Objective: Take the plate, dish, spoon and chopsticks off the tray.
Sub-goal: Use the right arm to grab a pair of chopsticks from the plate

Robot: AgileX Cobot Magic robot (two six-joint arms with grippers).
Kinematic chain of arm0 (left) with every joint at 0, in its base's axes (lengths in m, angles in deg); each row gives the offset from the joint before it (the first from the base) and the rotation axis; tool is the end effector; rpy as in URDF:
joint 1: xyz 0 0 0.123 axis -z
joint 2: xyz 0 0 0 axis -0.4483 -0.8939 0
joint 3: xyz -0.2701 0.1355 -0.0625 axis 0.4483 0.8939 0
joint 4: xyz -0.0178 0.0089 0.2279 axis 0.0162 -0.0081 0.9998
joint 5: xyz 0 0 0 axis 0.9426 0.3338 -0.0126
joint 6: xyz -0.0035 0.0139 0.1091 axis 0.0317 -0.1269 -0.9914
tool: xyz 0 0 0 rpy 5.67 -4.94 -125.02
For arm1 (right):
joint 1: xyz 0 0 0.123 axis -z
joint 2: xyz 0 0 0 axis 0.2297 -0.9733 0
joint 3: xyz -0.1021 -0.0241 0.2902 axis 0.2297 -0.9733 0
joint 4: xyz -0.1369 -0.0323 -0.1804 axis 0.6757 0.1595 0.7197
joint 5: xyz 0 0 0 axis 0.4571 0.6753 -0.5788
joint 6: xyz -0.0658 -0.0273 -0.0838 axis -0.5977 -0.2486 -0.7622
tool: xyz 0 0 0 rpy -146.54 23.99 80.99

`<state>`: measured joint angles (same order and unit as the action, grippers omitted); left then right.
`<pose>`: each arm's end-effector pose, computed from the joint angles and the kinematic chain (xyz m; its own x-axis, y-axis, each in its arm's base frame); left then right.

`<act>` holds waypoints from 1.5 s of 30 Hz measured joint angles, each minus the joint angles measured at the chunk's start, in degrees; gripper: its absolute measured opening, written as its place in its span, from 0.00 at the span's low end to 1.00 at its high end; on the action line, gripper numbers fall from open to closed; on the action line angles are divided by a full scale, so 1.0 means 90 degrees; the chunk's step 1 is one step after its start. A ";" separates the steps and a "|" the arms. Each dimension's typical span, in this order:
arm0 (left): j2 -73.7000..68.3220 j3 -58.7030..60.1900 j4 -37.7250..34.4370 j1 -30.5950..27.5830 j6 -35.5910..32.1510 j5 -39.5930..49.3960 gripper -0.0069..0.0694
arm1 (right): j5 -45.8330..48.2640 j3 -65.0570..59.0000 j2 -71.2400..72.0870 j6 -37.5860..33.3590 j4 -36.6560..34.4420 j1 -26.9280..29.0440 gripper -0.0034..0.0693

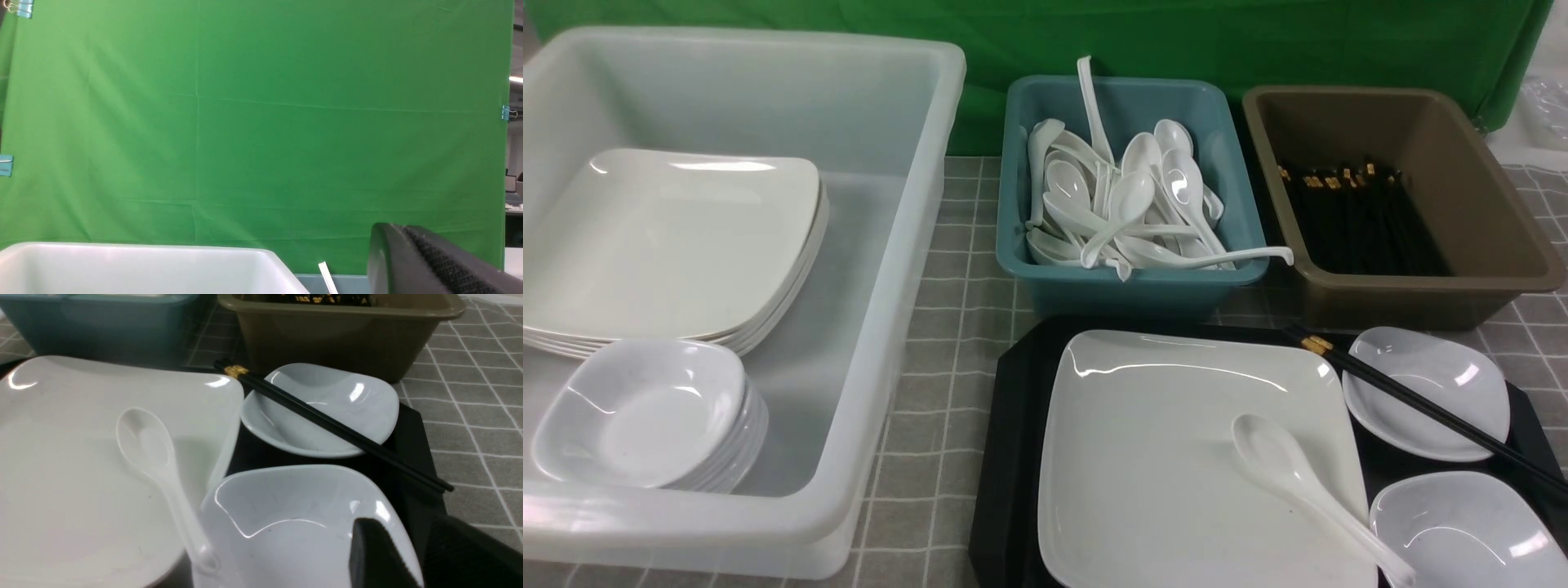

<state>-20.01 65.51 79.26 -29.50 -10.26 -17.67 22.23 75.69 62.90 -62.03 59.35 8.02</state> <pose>0.0182 -0.0269 0.2503 0.3783 -0.1739 -0.9092 0.2610 0.9624 -0.0754 0.0269 0.0010 0.1842 -0.1803 -0.0041 -0.9836 -0.0768 0.9970 0.0099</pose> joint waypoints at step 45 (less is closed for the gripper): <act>-0.1219 -0.0486 -0.7930 0.0000 -0.5716 0.3041 0.12 | 0.0000 0.0000 0.0000 0.0000 0.0000 0.0000 0.37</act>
<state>-30.99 61.13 7.89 -29.50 -61.70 9.70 22.23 75.69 62.90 -62.03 59.35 8.02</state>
